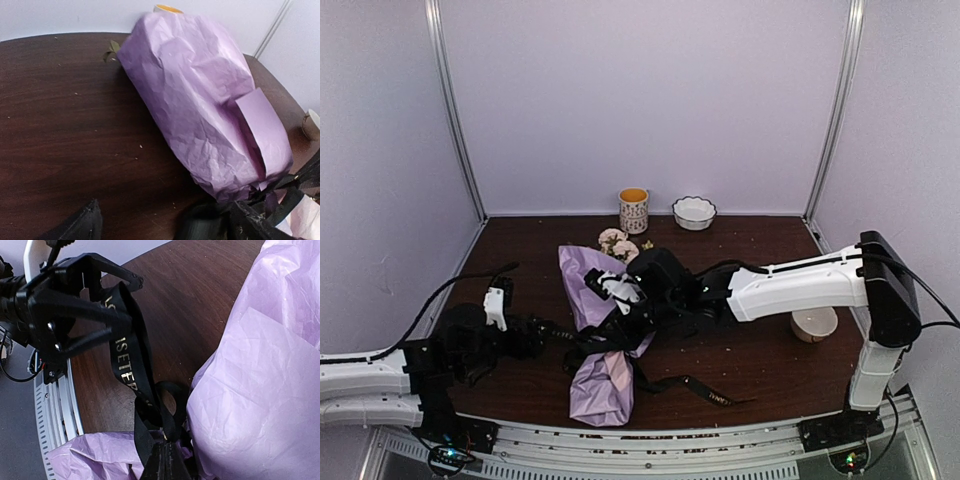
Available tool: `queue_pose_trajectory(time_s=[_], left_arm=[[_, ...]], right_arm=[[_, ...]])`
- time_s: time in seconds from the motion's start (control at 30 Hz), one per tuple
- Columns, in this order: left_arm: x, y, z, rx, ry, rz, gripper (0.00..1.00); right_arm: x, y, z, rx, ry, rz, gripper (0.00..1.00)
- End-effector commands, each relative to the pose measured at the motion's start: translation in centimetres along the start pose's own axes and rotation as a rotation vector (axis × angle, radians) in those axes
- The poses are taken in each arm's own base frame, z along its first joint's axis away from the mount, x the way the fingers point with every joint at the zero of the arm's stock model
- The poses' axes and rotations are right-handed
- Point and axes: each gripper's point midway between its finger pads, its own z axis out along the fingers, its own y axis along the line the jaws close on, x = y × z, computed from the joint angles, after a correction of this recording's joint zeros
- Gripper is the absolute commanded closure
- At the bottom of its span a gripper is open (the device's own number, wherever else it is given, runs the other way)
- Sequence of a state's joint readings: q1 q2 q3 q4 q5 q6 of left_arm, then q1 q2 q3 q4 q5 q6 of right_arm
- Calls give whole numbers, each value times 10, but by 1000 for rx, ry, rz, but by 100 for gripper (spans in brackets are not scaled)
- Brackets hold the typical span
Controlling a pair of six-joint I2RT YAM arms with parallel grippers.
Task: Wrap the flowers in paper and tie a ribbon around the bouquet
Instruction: Cross the half-tied ribbon over the folded bouquet.
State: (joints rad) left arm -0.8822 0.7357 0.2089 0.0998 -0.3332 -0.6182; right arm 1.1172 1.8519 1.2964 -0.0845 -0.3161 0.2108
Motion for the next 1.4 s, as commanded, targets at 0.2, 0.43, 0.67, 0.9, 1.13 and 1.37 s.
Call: queue_pose_trajectory(time_s=[0.2, 0.43, 0.67, 0.9, 1.13, 1.37], left_arm=[[-22, 50, -41, -171, -192, -122, 2], [-50, -15, -37, 75, -158, 213, 41], [-51, -84, -14, 242, -78, 519, 36], [-1, -121, 5, 478, 5, 748, 10], [8, -121, 23, 460, 17, 862, 2], [5, -118, 45, 376, 52, 890, 21]], right_arm=[[-16, 10, -16, -31, -48, -10, 100], [-14, 2, -16, -50, -50, 27, 100], [-14, -5, -15, -69, -57, 58, 100], [-21, -9, -17, -96, -84, 75, 100], [-19, -5, -17, -135, -79, 75, 100], [-21, 1, -18, -169, -86, 68, 100]])
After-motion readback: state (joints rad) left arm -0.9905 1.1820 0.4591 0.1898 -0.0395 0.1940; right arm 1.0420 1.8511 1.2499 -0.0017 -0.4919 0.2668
